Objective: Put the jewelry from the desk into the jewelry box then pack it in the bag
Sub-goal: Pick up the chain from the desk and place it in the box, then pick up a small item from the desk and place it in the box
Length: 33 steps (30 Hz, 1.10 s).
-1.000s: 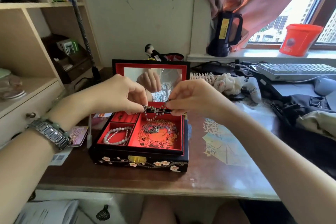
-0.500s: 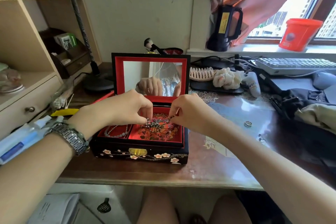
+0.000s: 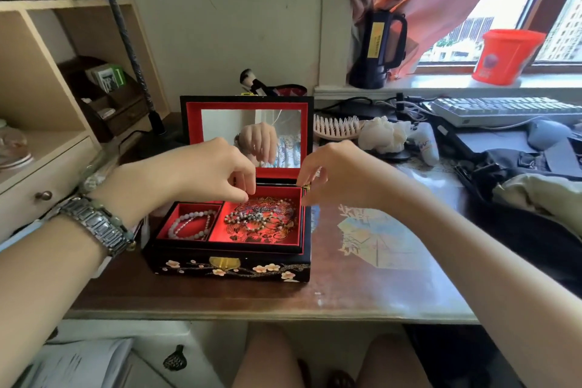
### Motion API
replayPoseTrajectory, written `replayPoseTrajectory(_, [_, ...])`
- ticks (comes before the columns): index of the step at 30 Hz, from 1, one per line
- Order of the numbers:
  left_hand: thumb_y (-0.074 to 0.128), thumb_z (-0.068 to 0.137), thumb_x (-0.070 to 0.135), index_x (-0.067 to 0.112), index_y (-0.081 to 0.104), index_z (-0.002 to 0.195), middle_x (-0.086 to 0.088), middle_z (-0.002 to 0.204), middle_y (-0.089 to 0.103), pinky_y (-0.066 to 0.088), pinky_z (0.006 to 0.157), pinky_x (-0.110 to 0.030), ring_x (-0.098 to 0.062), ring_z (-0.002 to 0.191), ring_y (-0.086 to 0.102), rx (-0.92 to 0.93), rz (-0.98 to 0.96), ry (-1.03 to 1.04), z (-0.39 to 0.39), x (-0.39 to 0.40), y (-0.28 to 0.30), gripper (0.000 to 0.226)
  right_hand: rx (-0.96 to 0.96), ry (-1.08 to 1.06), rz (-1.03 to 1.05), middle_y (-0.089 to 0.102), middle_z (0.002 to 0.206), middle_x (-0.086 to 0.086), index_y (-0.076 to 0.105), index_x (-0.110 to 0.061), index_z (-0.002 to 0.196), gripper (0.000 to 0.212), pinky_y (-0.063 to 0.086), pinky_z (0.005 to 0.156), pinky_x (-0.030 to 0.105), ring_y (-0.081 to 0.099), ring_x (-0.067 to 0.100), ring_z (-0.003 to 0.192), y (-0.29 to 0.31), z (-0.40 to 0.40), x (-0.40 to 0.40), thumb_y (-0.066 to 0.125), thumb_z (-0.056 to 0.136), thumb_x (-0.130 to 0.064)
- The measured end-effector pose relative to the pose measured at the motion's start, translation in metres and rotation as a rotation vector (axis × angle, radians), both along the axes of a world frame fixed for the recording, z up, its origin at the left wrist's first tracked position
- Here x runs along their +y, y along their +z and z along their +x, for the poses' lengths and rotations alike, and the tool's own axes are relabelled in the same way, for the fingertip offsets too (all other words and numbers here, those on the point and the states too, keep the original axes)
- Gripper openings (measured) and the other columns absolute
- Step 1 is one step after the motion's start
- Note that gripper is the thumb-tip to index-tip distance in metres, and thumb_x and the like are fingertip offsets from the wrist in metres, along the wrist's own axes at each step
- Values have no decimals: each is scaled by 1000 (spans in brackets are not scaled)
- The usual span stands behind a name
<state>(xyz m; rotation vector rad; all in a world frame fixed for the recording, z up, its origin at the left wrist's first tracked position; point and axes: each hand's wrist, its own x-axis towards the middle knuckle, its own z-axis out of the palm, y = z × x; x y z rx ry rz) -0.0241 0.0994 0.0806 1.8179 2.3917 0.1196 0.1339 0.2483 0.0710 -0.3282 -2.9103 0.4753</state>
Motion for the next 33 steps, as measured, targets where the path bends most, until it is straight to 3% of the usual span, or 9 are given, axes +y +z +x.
replayPoseTrajectory(3, [67, 82, 30, 30, 71, 90, 16, 83, 69, 43, 67, -13, 9, 74, 58, 49, 34, -30, 11, 13, 12, 9, 56, -55, 57, 68, 85, -3, 74, -13, 92, 17, 40, 55, 4, 61, 12, 78, 13, 17, 15, 75, 76, -20])
replayPoseTrajectory(7, [62, 84, 33, 31, 70, 89, 17, 81, 66, 49, 70, -24, 6, 75, 57, 153, 94, -95, 35, 39, 23, 10, 73, -173, 162, 72, 86, 3, 75, -11, 87, 14, 48, 74, 25, 64, 22, 83, 24, 49, 44, 75, 76, -19])
replayPoseTrajectory(11, [61, 84, 33, 29, 69, 88, 16, 77, 62, 52, 72, -32, 5, 68, 52, 209, 107, -219, 58, 81, 18, 10, -20, -266, 279, 72, 94, 10, 73, -5, 93, 29, 49, 82, 32, 64, 28, 89, 22, 80, 67, 65, 84, -32])
replayPoseTrajectory(15, [60, 84, 32, 28, 69, 90, 14, 80, 63, 50, 68, -31, 2, 67, 51, 192, 87, -317, 84, 130, -3, 12, -24, -381, 144, 71, 95, 6, 71, -14, 92, 16, 49, 75, 27, 60, 19, 78, 2, 106, 92, 73, 79, -24])
replayPoseTrajectory(21, [63, 85, 29, 20, 69, 91, 4, 94, 68, 52, 74, -35, -16, 85, 63, 107, 26, -367, 109, 190, -37, 12, -88, -466, 93, 69, 93, 0, 71, -18, 93, 16, 46, 73, 25, 55, 15, 79, -31, 129, 116, 72, 77, -22])
replayPoseTrajectory(27, [69, 82, 31, 19, 69, 99, 1, 101, 67, 49, 77, -32, -20, 93, 62, -19, 13, -304, 111, 220, -70, 21, -56, -460, 77, 69, 91, 4, 72, -16, 95, 17, 44, 76, 26, 52, 16, 82, -48, 132, 124, 69, 79, -21])
replayPoseTrajectory(33, [67, 83, 34, 23, 70, 105, 2, 106, 67, 47, 79, -31, -19, 98, 61, -30, 56, -261, 111, 228, -87, 25, -52, -456, 34, 67, 90, 5, 71, -19, 90, 14, 46, 73, 27, 52, 17, 79, -60, 130, 128, 69, 76, -20])
